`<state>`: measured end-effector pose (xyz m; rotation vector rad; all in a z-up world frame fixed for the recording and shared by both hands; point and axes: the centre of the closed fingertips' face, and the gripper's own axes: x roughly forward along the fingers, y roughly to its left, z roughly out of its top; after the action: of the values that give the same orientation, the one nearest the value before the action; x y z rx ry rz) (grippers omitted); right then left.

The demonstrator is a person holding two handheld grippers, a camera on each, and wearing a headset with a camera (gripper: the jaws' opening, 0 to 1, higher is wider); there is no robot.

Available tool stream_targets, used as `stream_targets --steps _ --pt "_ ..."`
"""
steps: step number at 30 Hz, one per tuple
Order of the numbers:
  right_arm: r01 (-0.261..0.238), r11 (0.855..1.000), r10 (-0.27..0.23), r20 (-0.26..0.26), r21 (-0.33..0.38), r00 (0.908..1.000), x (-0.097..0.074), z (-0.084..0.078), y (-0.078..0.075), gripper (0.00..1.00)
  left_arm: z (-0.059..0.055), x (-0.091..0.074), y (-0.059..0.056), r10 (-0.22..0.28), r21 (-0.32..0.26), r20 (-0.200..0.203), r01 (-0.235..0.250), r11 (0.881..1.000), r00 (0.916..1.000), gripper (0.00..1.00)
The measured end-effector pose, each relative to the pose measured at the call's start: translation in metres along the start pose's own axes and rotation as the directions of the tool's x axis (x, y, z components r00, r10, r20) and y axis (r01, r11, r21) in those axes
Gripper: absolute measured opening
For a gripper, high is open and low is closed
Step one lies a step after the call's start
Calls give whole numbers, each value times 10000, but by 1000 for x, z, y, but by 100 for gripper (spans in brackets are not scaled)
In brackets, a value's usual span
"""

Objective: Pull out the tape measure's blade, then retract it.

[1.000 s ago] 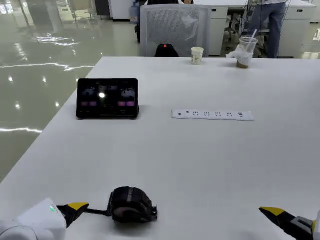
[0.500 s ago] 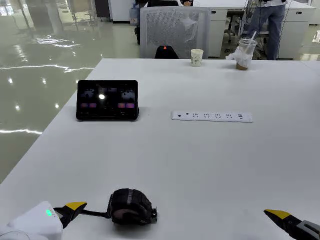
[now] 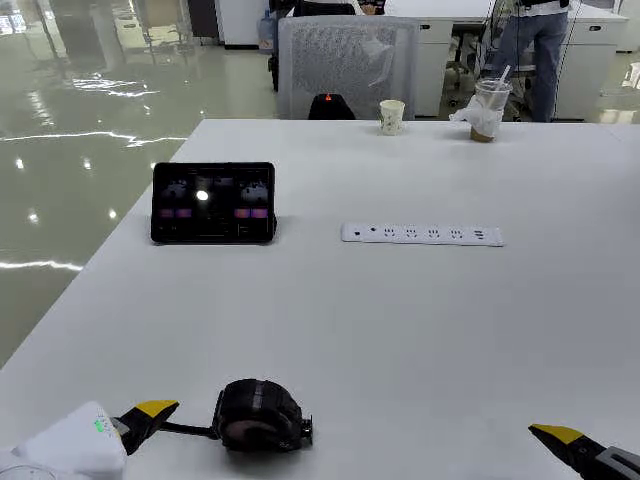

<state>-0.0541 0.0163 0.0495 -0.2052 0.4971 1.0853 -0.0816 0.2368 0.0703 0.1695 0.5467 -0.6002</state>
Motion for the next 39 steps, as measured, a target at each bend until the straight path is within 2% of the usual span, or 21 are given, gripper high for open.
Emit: stream_targets --steps 17,39 --pt "11 10000 -11 -22 60 10000 -2 0 1 99 1 -1 4 28 -87 152 -27 10000 9999 99" --pt "20 10000 -19 -91 88 10000 -2 0 1 99 0 -2 6 -28 -263 92 30 9996 10000 99"
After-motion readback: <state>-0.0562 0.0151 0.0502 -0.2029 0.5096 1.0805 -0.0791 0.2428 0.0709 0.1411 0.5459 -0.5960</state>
